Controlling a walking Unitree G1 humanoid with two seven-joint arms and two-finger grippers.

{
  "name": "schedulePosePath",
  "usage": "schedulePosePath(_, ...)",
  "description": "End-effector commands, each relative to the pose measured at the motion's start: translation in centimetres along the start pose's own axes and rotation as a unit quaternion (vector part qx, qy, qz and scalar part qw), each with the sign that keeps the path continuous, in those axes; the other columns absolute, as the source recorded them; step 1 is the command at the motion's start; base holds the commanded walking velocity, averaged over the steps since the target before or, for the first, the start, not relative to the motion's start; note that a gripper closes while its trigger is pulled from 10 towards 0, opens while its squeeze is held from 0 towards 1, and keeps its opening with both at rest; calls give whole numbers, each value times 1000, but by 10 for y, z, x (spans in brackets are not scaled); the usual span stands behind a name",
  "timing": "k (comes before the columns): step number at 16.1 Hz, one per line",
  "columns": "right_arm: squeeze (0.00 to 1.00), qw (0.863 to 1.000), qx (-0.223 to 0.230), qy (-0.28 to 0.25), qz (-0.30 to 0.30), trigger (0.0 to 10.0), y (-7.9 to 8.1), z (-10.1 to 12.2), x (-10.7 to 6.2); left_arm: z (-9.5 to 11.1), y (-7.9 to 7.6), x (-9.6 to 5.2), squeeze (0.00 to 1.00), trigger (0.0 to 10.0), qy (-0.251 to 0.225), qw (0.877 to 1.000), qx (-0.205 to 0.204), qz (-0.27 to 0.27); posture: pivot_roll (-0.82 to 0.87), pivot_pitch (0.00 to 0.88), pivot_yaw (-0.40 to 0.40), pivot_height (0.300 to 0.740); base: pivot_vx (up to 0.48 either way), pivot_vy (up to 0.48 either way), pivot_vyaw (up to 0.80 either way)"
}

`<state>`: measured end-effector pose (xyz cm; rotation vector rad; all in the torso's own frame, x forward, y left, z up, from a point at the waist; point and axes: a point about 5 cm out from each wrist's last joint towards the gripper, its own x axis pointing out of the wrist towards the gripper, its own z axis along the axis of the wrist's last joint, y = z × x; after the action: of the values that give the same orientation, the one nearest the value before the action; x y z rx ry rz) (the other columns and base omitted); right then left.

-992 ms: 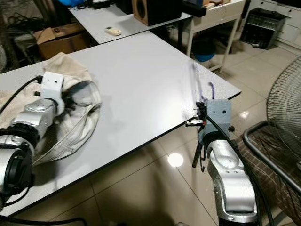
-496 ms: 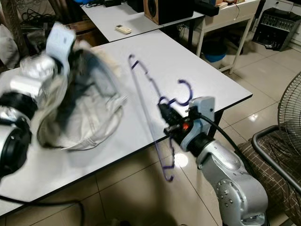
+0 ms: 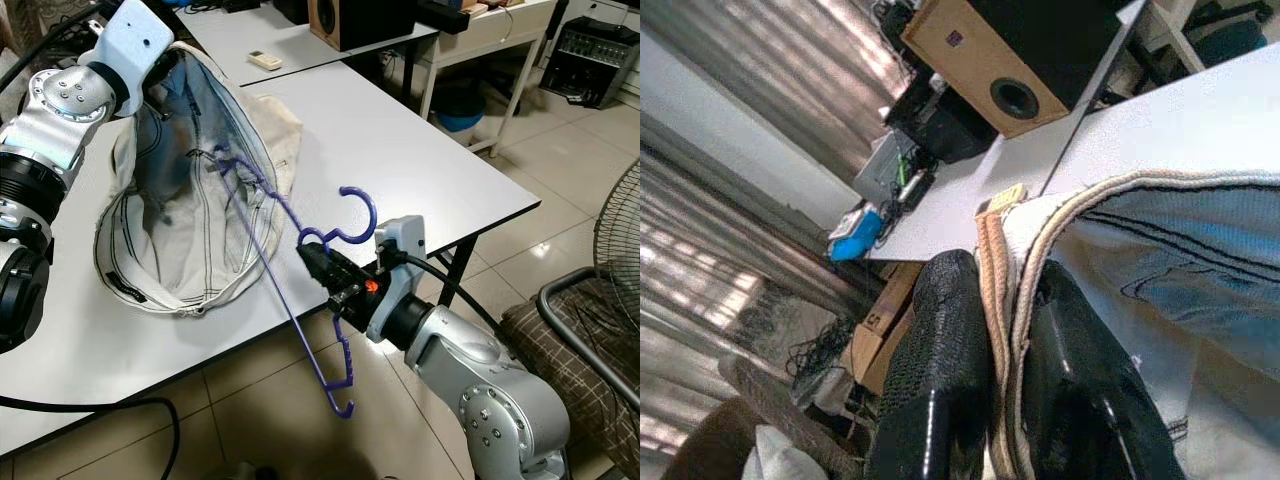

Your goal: Hang hanger

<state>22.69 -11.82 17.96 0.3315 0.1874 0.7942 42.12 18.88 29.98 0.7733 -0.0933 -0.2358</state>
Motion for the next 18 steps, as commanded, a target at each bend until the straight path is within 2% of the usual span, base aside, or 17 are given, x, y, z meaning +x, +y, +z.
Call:
schedulePosePath(1,0,1000,1,3,4,10000,3,0,-1,21,19,-2,0,0,-31,999,22,19,-49,0,118,740,0,0,0)
schedulePosePath(2,0,1000,11,8,-8,10000,-2,-2,0,24,18,-1,0,0,-39,999,18,11,-57,0,123,740,0,0,0)
schedulePosePath(3,0,998,28,18,-44,10000,-13,-7,2,29,16,-1,0,0,-48,999,18,-3,-59,0,127,740,0,0,0)
schedulePosePath(4,0,989,55,26,-135,10000,-47,-13,10,36,14,-1,0,0,-59,997,34,-34,-58,0,125,740,0,0,0)
schedulePosePath(5,0,984,62,25,-166,10000,-60,-15,12,37,14,-1,0,0,-60,996,41,-44,-58,0,125,740,0,0,0)
schedulePosePath(6,0,974,73,14,-215,10000,-87,-11,16,33,13,-2,0,0,-49,996,56,-57,-43,0,118,740,0,0,0)
schedulePosePath(8,0,968,67,3,-242,10000,-105,0,17,24,14,-4,0,0,-30,995,81,-55,-37,0,112,740,0,0,0)
schedulePosePath(9,0,963,23,-31,-268,10000,-125,38,14,19,35,-10,0,0,-8,994,106,-14,-25,0,102,740,0,0,0)
schedulePosePath(10,0,960,6,-48,-276,10000,-130,54,12,19,44,-13,0,0,-2,993,116,6,-25,0,102,740,0,0,0)
schedulePosePath(11,0,955,-24,-84,-284,10000,-136,82,8,25,68,-21,0,0,4,990,132,56,-15,0,95,740,0,0,0)
schedulePosePath(12,0,956,-39,-104,-271,10000,-134,96,8,34,88,-29,0,0,-4,987,135,83,-16,0,95,740,0,0,0)
schedulePosePath(13,0,959,-44,-110,-259,10000,-132,101,9,40,96,-33,0,0,-10,987,135,92,-16,0,95,740,0,0,0)
schedulePosePath(14,0,964,-42,-109,-240,10000,-126,100,12,45,100,-35,0,0,-23,990,109,82,-18,0,96,740,0,0,0)
schedulePosePath(15,0,975,-29,-87,-201,10000,-112,83,20,52,89,-32,0,0,-50,997,56,18,-16,0,95,740,0,0,0)
schedulePosePath(17,0,988,34,-55,-142,10000,-91,50,31,53,44,-19,0,0,-75,991,8,-112,-17,0,99,740,0,0,0)
schedulePosePath(18,0,989,51,-50,-131,10000,-88,44,32,53,34,-16,0,0,-78,989,-2,-124,-17,0,100,740,0,0,0)
